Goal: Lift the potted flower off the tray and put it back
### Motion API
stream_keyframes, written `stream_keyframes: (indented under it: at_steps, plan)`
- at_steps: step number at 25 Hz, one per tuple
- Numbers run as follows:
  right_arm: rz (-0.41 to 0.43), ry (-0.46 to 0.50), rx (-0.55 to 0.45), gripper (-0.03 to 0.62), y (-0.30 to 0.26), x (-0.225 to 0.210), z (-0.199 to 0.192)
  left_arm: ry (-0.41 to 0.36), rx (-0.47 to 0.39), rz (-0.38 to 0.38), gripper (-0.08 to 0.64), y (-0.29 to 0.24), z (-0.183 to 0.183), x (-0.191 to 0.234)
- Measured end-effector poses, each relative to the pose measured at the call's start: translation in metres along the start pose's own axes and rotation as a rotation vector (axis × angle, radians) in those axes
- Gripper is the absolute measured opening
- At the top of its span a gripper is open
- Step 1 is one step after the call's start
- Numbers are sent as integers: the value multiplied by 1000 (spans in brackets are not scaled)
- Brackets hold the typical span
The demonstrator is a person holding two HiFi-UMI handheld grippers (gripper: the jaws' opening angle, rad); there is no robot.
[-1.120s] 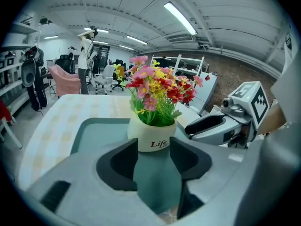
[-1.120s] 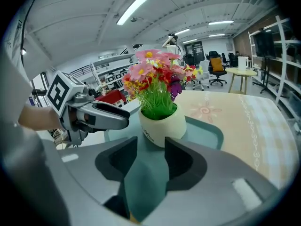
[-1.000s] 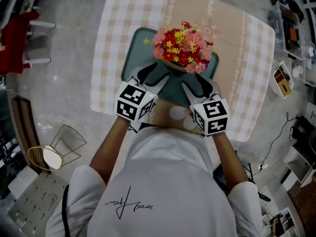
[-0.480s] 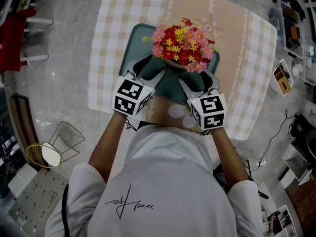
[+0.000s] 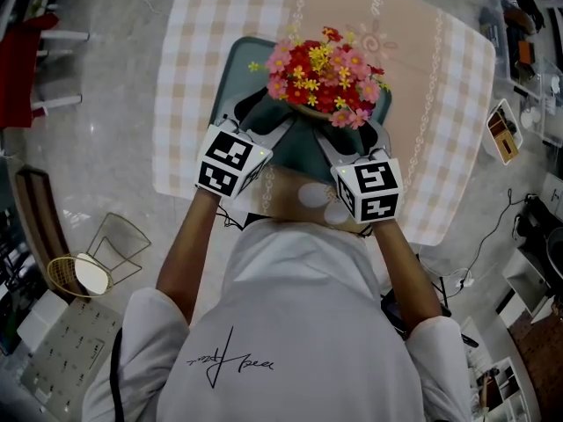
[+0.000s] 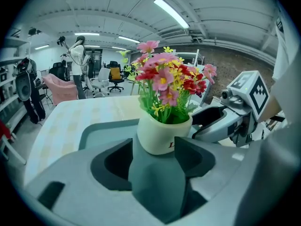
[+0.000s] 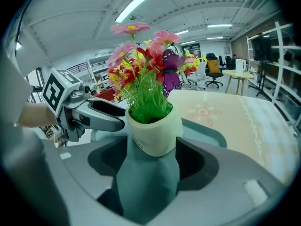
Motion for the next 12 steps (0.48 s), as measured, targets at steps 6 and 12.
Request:
stream_keyframes:
  at_steps: [6, 12]
  plan:
    - [-6, 11, 3, 337, -4, -1, 0, -66, 21, -53, 279, -4, 6, 4]
    - [-13, 9, 4, 344, -9, -2, 1, -127, 45, -102, 279, -10, 10, 5]
Point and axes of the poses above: the fingertips, and each gripper's own axes: y backward along the fingers, x to its left, z out of its top, the point moved 6 cm from there along y, backward along the fingers, and after that the axes turned 8 degrees about -z, right-handed, at the moved point
